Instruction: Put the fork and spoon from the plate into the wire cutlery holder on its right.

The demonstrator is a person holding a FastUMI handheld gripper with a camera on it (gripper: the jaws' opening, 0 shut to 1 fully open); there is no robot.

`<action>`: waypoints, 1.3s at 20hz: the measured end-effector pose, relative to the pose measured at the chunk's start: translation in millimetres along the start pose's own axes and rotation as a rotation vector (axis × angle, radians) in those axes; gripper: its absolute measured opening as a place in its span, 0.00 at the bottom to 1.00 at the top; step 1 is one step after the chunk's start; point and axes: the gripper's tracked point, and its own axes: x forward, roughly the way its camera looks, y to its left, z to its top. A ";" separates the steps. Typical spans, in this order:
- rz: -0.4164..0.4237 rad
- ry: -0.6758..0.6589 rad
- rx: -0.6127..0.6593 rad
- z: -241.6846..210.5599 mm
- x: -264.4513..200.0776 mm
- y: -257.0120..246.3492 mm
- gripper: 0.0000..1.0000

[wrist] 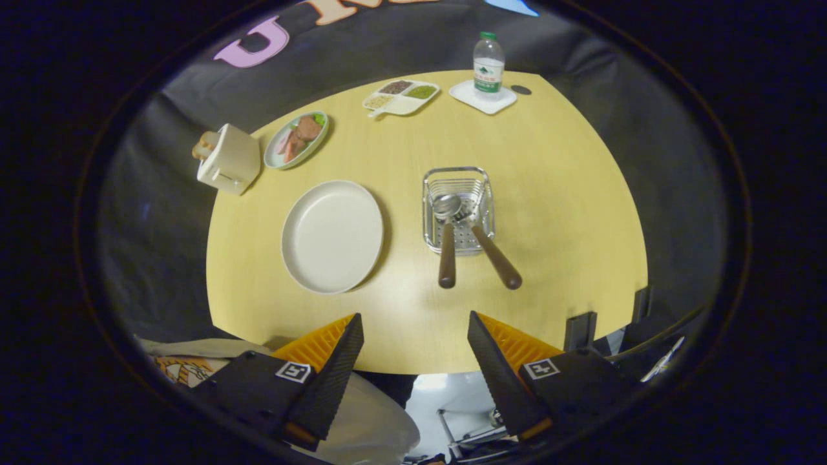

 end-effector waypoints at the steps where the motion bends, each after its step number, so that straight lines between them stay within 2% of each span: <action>1: 0.002 -0.021 -0.009 -0.9 -1.3 4.7 1.00; 7: 0.045 -0.246 -0.022 5.5 -12.8 33.4 1.00; 12: 0.041 -0.581 -0.093 32.7 -43.8 49.8 1.00; 19: 0.013 -0.953 -0.104 62.3 -105.8 67.2 1.00; 26: -0.066 -1.207 -0.128 77.7 -158.1 53.5 1.00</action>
